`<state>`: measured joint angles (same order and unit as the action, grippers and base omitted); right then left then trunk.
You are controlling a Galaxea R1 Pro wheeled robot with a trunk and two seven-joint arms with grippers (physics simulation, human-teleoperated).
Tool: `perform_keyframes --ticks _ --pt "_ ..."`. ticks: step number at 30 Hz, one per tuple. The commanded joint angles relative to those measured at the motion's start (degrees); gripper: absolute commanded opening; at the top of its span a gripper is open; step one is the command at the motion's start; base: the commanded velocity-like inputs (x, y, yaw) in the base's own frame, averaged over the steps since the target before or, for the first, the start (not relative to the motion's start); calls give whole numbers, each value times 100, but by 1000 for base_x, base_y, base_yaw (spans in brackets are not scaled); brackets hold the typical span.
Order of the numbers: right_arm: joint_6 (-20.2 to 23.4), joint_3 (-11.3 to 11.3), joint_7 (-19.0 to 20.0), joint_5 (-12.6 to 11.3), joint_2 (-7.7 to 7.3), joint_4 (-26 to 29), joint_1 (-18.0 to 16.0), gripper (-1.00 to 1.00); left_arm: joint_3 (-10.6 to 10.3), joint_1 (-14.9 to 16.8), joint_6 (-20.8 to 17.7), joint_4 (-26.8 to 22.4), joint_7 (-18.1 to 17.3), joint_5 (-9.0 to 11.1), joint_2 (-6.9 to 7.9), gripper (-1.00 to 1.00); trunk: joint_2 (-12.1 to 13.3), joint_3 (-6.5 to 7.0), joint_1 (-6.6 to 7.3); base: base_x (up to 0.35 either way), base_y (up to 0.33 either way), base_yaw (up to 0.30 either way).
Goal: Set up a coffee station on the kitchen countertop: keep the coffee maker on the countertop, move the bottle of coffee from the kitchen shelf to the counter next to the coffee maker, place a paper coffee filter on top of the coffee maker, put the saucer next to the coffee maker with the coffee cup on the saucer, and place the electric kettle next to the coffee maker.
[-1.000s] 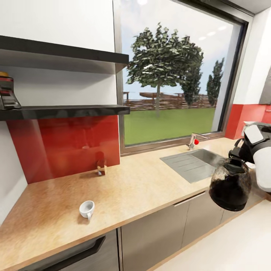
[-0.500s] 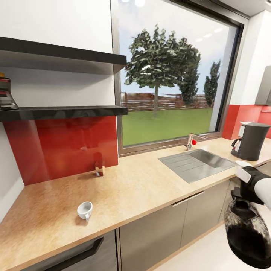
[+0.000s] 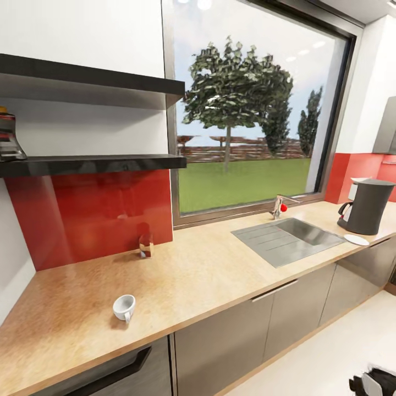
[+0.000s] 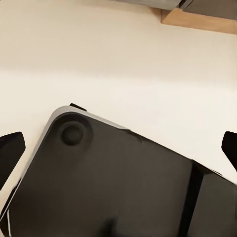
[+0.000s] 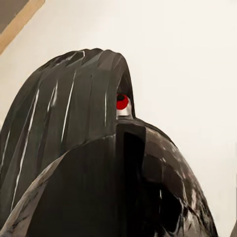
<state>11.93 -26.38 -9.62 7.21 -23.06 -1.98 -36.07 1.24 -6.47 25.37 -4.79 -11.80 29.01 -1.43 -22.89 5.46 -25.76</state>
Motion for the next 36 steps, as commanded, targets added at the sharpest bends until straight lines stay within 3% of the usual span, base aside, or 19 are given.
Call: perform_keyframes --ticks 1,3,9,13,14,16,21,31,36 --pt "-253 10 210 64 32 -13 197 -100 12 -4 -4 -4 -45 49 -3 100 -3 1 -2 0 0 0" --pt "-775 10 658 67 83 -13 520 -100 8 -4 -20 -4 -48 45 -3 100 -3 1 -2 0 0 0" --pt "-1762 10 1383 80 193 -13 1048 -100 0 -4 -20 -5 -80 -14 -2 100 -3 1 -2 0 0 0" --pt "-2482 15 1651 125 180 -8 1290 -100 10 -4 28 -5 -88 -367 -42 100 -3 1 -2 0 0 0" --pt "-2826 18 1709 504 219 -5 1448 -100 70 -4 104 -5 -84 -512 -48 100 -3 1 -2 0 0 0" --pt "-3026 19 1721 861 256 -7 1571 -100 99 -4 132 -5 -64 -540 -67 100 -3 1 -2 0 0 0" --pt "-3508 12 1663 1064 442 -4 1810 -100 107 -4 132 -5 -34 -552 -160 100 -3 1 -2 0 0 0" --pt "-3539 -5 1598 1042 391 -4 1822 -100 107 -4 135 -5 -33 -554 -164 100 -3 1 -2 0 -165 0" --pt "-3539 -19 1379 834 344 -2 1820 -100 100 -4 135 -5 -33 -560 -164 100 -3 1 -2 0 -285 0"
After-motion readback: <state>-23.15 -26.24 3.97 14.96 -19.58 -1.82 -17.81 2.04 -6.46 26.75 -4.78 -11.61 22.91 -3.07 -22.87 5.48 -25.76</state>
